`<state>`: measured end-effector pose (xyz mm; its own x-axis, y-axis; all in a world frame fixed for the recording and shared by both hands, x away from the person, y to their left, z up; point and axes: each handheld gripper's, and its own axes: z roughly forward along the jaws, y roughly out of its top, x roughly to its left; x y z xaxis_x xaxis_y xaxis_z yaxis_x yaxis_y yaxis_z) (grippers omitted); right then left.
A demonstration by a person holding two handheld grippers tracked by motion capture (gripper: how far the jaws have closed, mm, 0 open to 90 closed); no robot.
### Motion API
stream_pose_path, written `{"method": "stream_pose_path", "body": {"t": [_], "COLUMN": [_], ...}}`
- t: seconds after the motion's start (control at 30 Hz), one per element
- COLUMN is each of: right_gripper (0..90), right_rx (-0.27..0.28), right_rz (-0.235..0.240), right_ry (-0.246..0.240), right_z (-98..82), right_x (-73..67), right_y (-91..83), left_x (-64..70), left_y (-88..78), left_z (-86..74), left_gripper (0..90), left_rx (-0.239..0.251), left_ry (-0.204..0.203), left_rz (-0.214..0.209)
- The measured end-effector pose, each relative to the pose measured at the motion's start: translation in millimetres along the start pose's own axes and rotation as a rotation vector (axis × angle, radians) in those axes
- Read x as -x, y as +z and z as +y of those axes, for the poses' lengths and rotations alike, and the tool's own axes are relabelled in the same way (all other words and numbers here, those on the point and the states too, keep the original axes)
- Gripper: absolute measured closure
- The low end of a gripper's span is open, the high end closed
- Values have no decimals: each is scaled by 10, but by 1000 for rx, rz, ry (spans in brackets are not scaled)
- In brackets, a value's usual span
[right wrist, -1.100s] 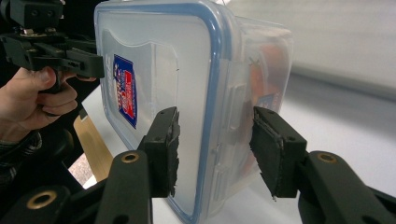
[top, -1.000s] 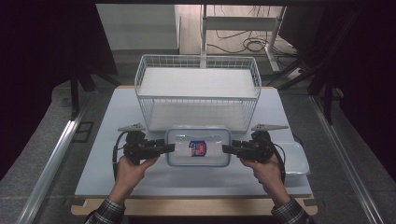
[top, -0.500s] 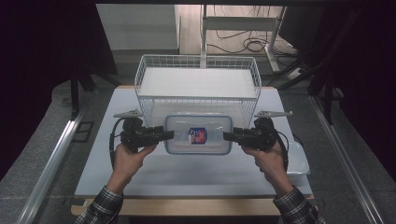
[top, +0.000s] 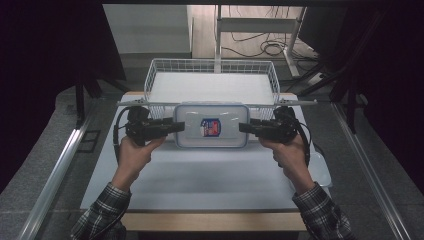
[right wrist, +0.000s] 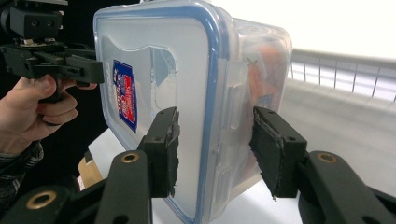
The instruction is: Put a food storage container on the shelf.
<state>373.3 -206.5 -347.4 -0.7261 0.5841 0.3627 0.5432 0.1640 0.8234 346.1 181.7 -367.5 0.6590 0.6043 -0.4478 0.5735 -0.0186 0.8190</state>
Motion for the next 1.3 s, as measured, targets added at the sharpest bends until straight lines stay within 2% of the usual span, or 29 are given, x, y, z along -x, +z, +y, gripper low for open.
{"method": "stream_pose_path", "body": {"t": [0.27,0.5,0.8,1.03,1.3], "right_gripper": [526,526,525,522,515], "right_rx": [20,41,50,58,69], "right_rz": [-9,-8,-18,-27,-32], "right_ry": [-13,-4,1,18,47], "right_z": [278,474,705,823,867], "right_x": [-18,40,131,210,329], "right_y": [-26,-12,0,37,155], "left_x": [-13,-58,-149,-230,-344], "left_y": [-34,-24,42,102,178], "left_z": [269,526,760,867,872], "left_gripper": [495,493,494,493,491], "left_rx": [22,29,50,52,47], "left_ry": [15,15,11,4,-20], "left_rz": [1,4,-8,-5,8]}}
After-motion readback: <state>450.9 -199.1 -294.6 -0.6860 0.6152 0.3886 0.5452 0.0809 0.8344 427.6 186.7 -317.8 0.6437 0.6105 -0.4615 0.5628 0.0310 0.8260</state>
